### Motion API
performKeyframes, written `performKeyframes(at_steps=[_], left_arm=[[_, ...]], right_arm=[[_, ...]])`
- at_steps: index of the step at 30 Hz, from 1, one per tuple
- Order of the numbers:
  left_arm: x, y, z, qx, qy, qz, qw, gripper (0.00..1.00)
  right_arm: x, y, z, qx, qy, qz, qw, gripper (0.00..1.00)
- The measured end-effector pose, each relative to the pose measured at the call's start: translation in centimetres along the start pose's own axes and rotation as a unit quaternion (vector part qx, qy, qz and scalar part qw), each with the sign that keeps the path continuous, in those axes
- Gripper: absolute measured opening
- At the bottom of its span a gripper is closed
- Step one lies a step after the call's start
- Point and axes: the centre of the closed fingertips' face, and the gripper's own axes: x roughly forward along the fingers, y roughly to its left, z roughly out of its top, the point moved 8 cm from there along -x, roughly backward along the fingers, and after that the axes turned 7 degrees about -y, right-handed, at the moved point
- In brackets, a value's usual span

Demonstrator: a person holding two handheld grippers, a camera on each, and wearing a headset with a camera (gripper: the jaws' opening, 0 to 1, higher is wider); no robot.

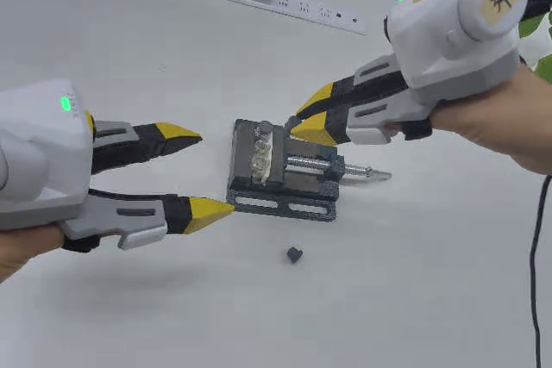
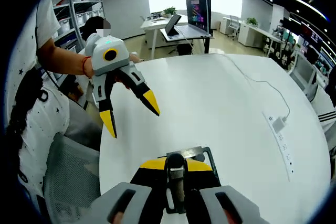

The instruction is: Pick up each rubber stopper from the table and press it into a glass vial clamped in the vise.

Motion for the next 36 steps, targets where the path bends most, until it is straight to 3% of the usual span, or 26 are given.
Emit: performKeyframes(at_steps=[7,17,23,36], left_arm=[[-0.3,0.7,-0.7,0.005,0.004,0.001,1.0,0.58],[-0.5,1.4,-1.7,0.011,0.011,-0.001,0.9999,0.74],[-0.7,1.7,-2.0,0.007,0.006,0.001,1.0,0.81],[-1.1,2.1,-2.6,0.002,0.001,0.007,1.0,0.84]], right_arm=[[1.9,-1.4,-0.6,-0.004,0.032,-0.002,0.9995,0.07],[4.2,-1.8,-1.5,-0.004,0.062,0.004,0.998,0.07],[5.5,-2.4,-2.3,-0.003,0.076,0.004,0.9971,0.07],[6.5,-2.6,-2.8,-0.005,0.096,0.006,0.9953,0.06]])
